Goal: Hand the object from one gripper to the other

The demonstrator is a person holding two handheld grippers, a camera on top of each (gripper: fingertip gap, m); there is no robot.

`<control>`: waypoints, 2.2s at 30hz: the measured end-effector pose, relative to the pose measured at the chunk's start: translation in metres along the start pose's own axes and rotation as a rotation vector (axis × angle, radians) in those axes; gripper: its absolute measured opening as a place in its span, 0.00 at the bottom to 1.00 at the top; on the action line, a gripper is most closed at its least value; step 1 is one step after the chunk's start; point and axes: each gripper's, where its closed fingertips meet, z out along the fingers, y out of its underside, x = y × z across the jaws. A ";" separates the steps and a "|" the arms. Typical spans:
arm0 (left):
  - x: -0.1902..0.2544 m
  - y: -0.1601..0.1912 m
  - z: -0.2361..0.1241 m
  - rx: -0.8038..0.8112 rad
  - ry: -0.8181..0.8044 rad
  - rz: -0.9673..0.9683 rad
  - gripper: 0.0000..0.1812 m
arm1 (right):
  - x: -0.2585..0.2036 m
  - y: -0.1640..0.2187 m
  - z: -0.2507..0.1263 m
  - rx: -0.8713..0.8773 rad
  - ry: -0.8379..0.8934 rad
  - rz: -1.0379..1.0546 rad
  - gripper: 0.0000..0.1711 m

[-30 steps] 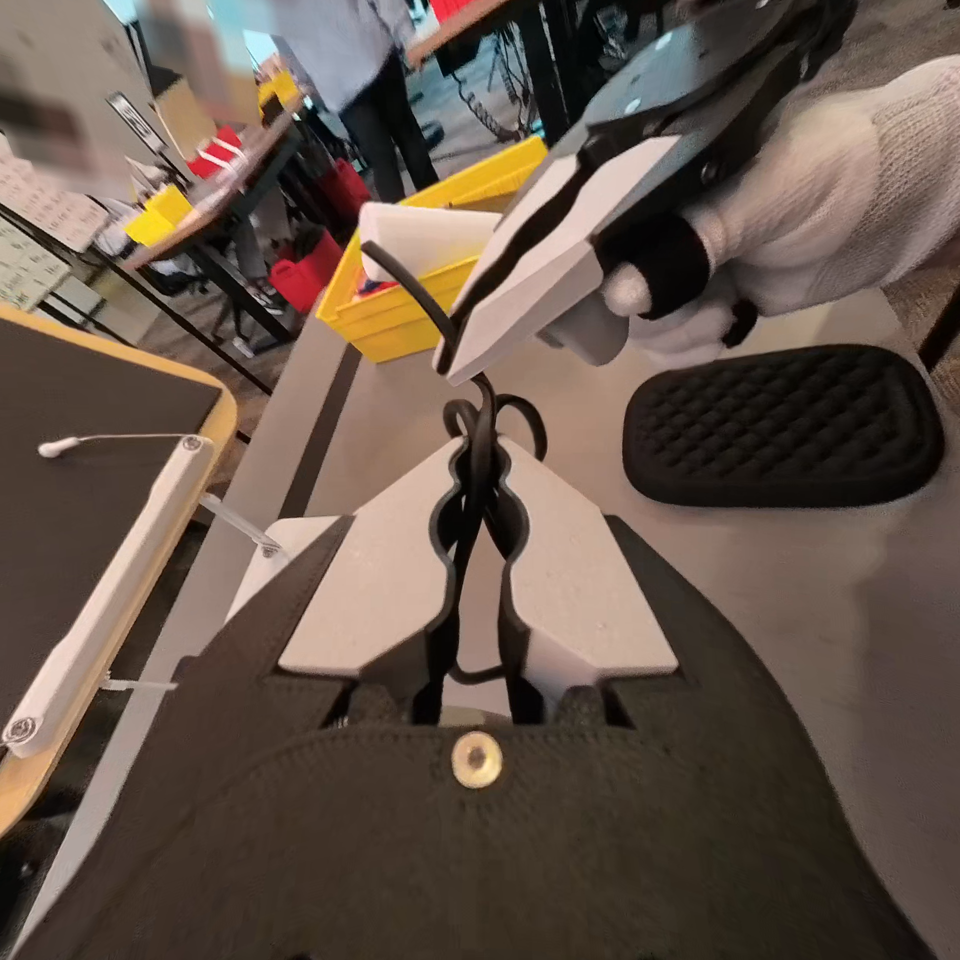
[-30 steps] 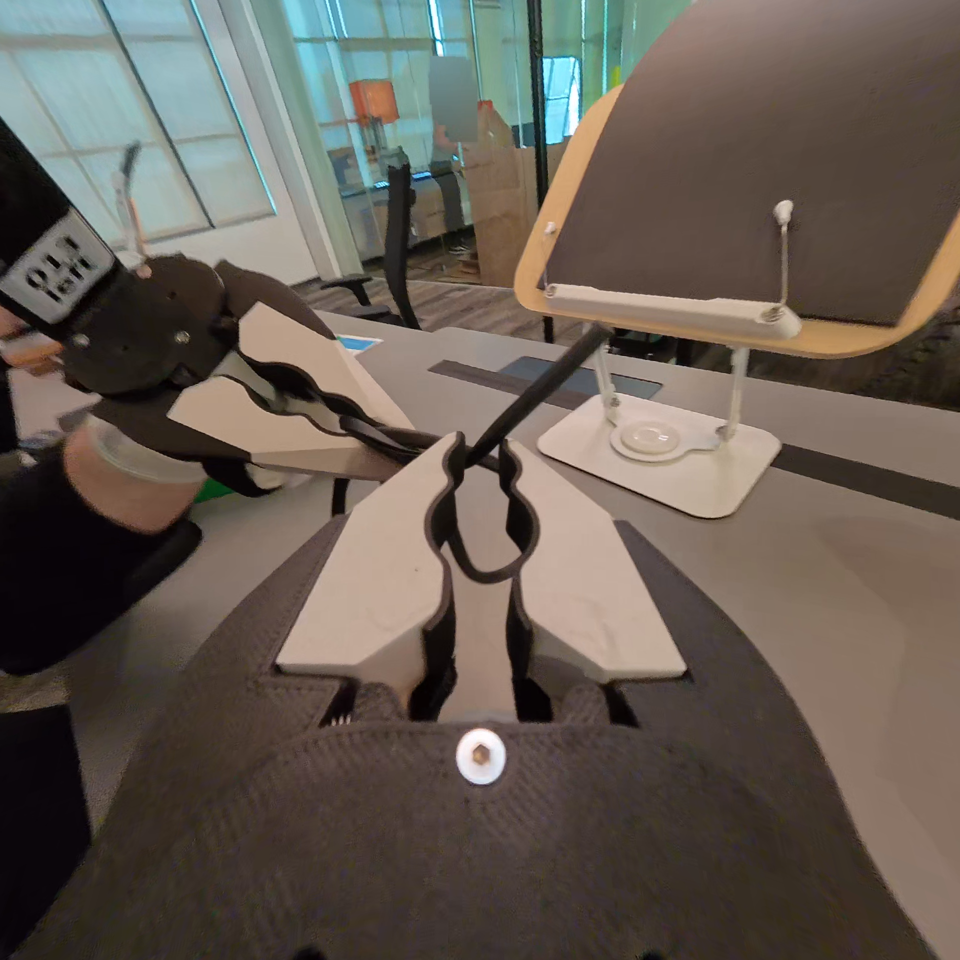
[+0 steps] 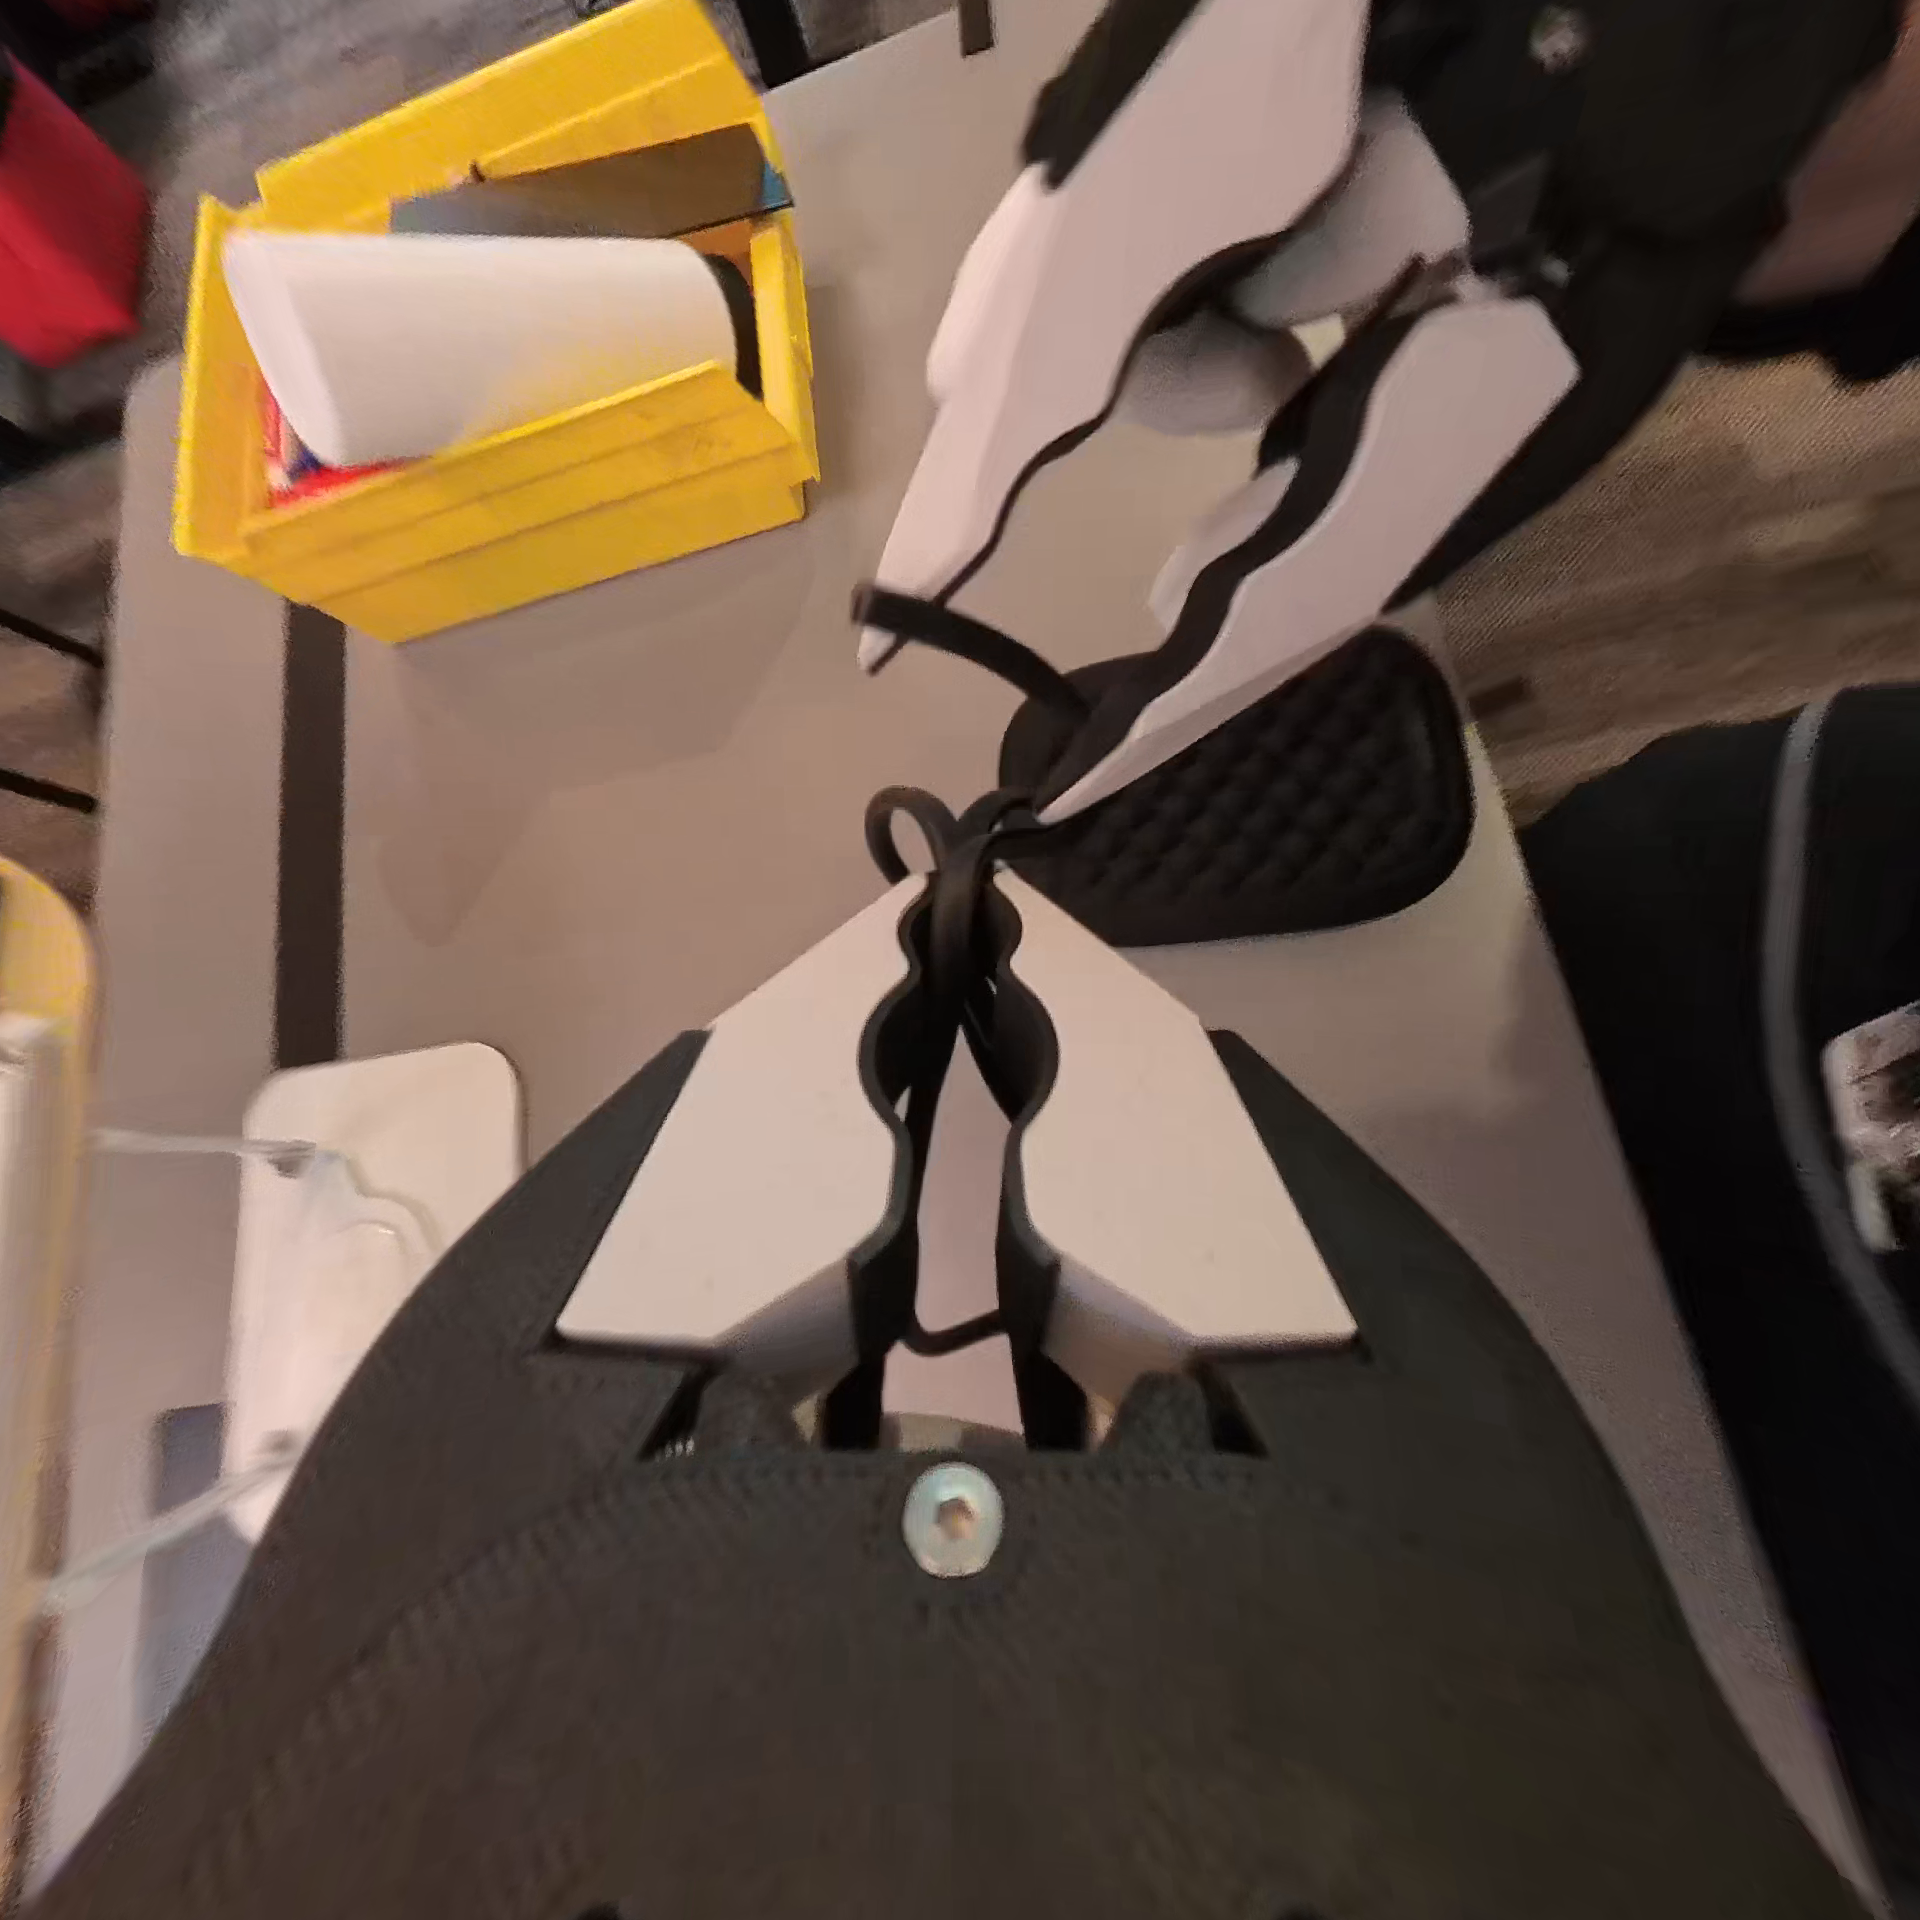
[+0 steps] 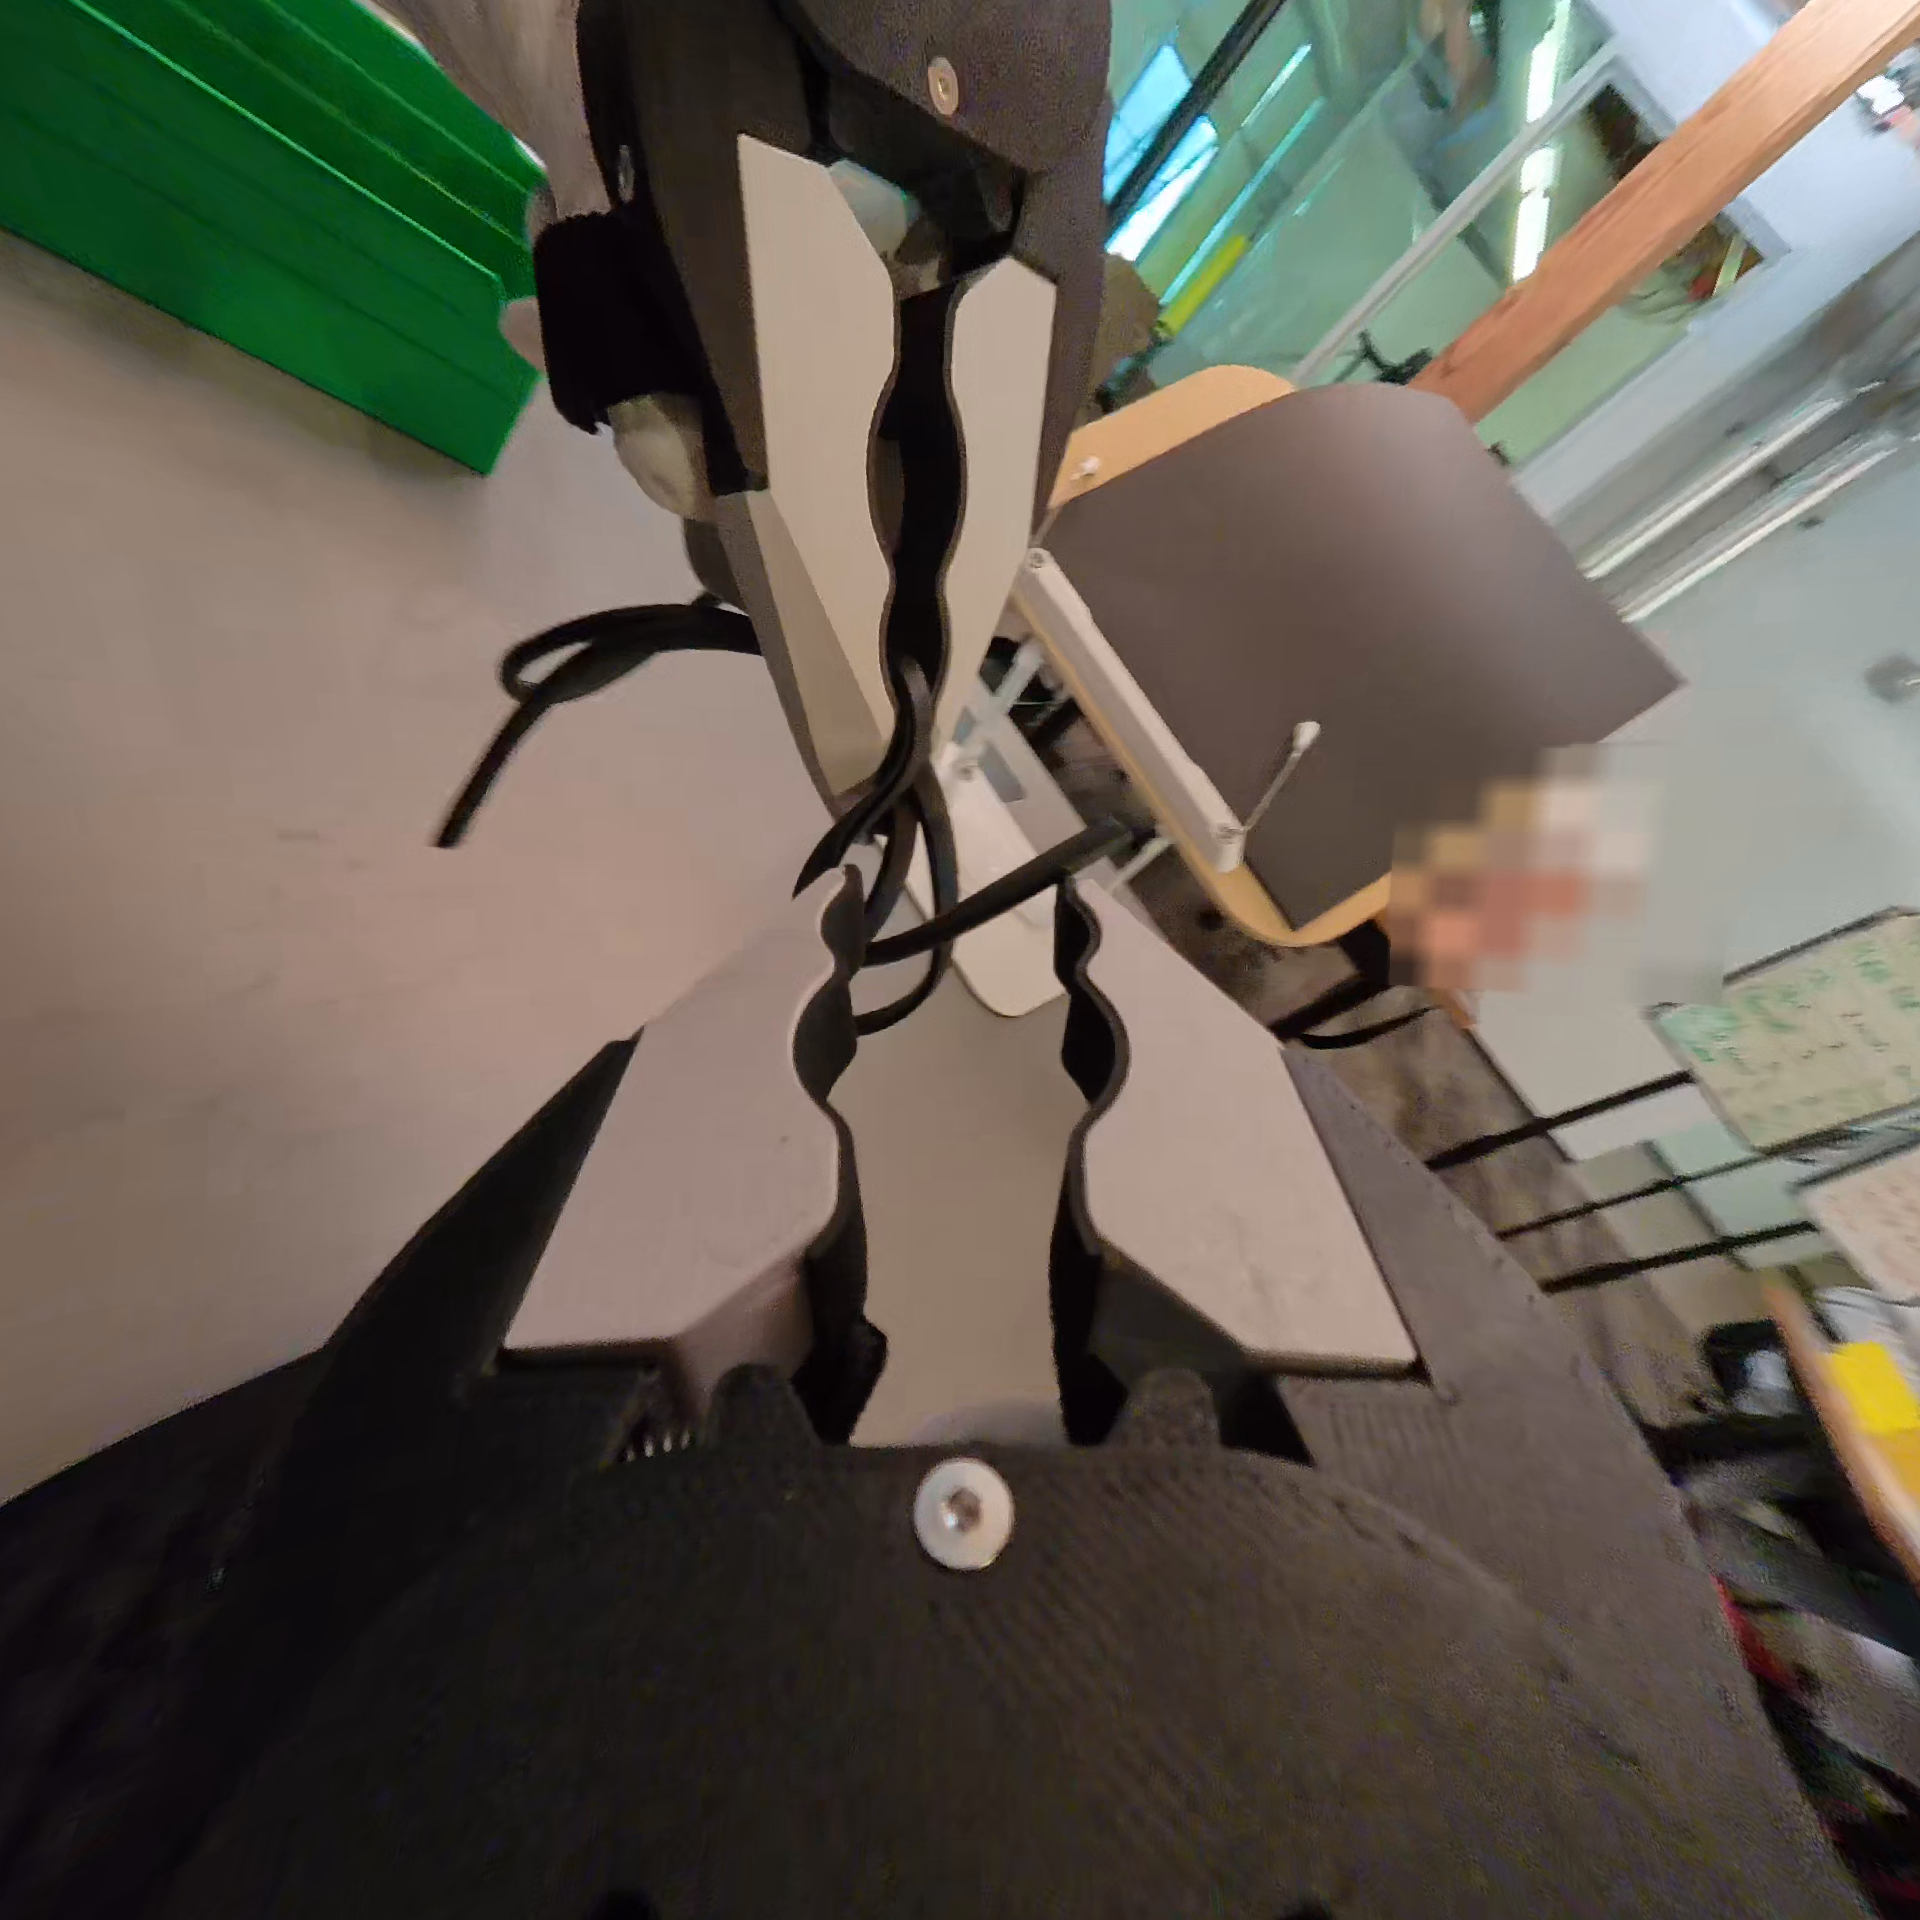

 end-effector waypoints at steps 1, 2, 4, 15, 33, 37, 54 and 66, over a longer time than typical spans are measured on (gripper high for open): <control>0.000 0.001 0.001 -0.025 -0.028 0.074 0.01 | -0.003 0.002 0.000 -0.002 -0.033 0.028 0.19; 0.002 0.002 0.003 -0.057 -0.043 0.130 0.02 | -0.007 0.005 0.001 -0.011 -0.065 0.046 0.19; 0.010 -0.001 0.006 -0.066 -0.030 0.237 0.01 | -0.015 0.008 0.001 -0.004 -0.131 0.085 0.18; 0.033 -0.001 0.009 -0.152 0.063 0.556 0.02 | -0.045 0.011 0.003 0.024 -0.320 0.227 0.10; 0.025 -0.002 0.012 -0.149 0.070 0.541 0.02 | -0.043 0.017 0.007 0.034 -0.296 0.380 0.05; 0.019 -0.002 0.012 -0.163 0.026 0.541 0.02 | -0.039 0.018 0.009 0.033 -0.285 0.429 0.05; -0.016 0.008 0.016 -0.208 -0.200 0.542 0.05 | -0.038 0.022 0.013 0.093 -0.397 0.817 0.01; -0.033 -0.002 0.004 -0.148 -0.304 0.486 0.11 | -0.023 0.025 0.009 0.182 -0.405 0.961 0.01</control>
